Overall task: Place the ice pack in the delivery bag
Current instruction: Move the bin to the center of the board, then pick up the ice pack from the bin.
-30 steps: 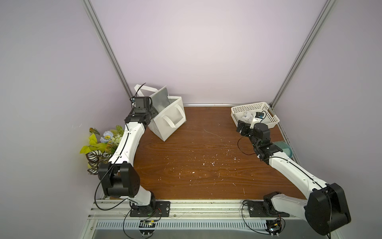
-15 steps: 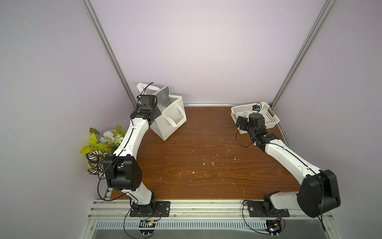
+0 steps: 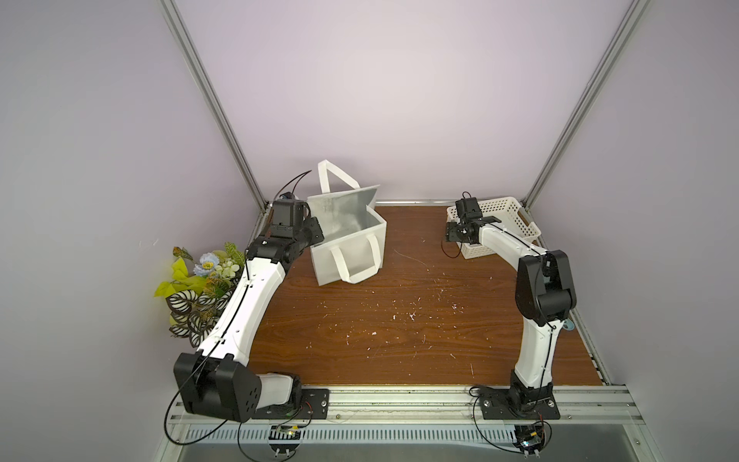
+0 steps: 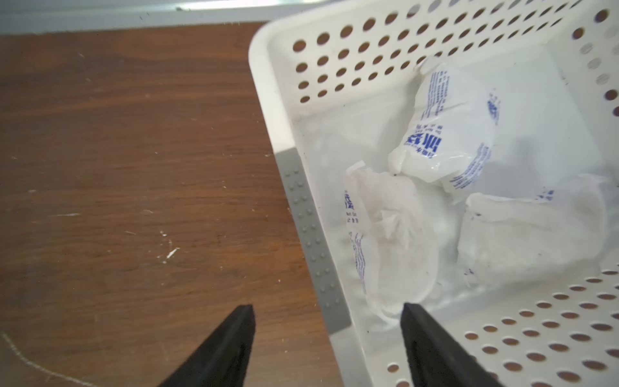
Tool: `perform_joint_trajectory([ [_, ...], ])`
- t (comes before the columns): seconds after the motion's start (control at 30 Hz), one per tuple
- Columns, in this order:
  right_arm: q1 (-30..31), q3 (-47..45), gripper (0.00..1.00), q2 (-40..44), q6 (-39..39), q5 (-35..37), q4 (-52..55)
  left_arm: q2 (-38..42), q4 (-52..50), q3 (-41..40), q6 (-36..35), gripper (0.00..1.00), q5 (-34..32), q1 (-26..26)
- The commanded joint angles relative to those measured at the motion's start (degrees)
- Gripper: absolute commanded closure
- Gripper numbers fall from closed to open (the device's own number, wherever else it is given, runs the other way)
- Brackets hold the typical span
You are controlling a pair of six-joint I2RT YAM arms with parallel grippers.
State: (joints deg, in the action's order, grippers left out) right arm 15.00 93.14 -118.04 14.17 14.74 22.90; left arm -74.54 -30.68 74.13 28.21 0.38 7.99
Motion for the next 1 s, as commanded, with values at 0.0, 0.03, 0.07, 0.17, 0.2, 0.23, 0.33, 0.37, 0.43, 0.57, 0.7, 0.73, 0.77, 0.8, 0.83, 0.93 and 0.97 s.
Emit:
perform_joint_trajectory([
  [0.0,0.95,3.19,0.31,-0.01,-0.87,0.08,6.01,2.72,-0.26,-1.24,-2.48,1.00,2.65,0.60],
  [0.03,1.52,2.55,0.36,0.29,-0.89,-0.04,5.89,3.34,-0.11,-1.52,-2.74,1.00,2.52,0.62],
  [0.07,2.61,1.56,0.41,0.80,-0.70,0.00,5.63,3.76,-0.17,-1.80,-2.88,1.00,2.02,0.62],
  [0.17,5.53,-1.50,0.49,2.34,1.13,0.73,5.69,4.54,0.36,-2.31,-3.85,0.99,1.48,0.62],
  [0.2,6.43,-2.43,0.52,2.83,2.21,0.54,5.99,4.52,0.46,-2.33,-4.04,0.99,1.32,0.62],
  [0.23,7.27,-3.24,0.55,3.32,3.26,0.27,6.25,4.54,0.51,-2.24,-4.25,0.99,1.39,0.62],
  [0.33,10.25,-6.64,0.58,5.87,7.78,-0.69,6.58,4.25,0.64,-2.19,-4.90,0.99,1.53,0.61],
  [0.37,11.63,-7.96,0.57,7.00,9.63,-0.72,6.51,4.16,0.83,-2.17,-5.17,0.99,1.63,0.62],
  [0.43,14.36,-10.59,0.57,9.15,13.57,-0.62,6.07,3.75,1.12,-2.18,-5.43,0.99,1.87,0.61],
  [0.57,20.93,-15.38,0.55,11.98,22.00,-0.74,5.67,3.03,1.47,-2.32,-5.14,0.99,3.00,0.51],
  [0.7,25.72,-19.51,0.47,14.82,28.62,-1.63,4.23,3.66,1.48,-3.36,-3.95,1.00,5.85,0.59],
  [0.73,26.08,-19.82,0.42,15.67,28.87,-1.70,4.10,3.95,1.42,-3.65,-3.71,1.00,6.20,0.62],
  [0.77,26.21,-19.71,0.37,16.80,28.59,-1.43,4.08,4.62,1.43,-4.13,-3.32,1.00,6.51,0.51],
  [0.8,26.08,-19.24,0.31,18.01,28.01,-0.90,4.40,5.26,1.41,-4.58,-2.67,1.00,6.79,0.56],
  [0.83,26.00,-18.34,0.26,18.96,27.24,-0.09,5.11,5.78,1.44,-4.94,-1.96,1.00,7.11,0.62],
  [0.93,25.01,-14.45,0.14,21.36,24.76,3.66,8.42,6.99,1.49,-6.27,1.84,1.00,9.48,0.77],
  [0.97,24.39,-13.58,0.11,22.02,24.04,4.58,9.14,7.39,1.48,-6.82,3.36,1.00,9.96,1.02],
])
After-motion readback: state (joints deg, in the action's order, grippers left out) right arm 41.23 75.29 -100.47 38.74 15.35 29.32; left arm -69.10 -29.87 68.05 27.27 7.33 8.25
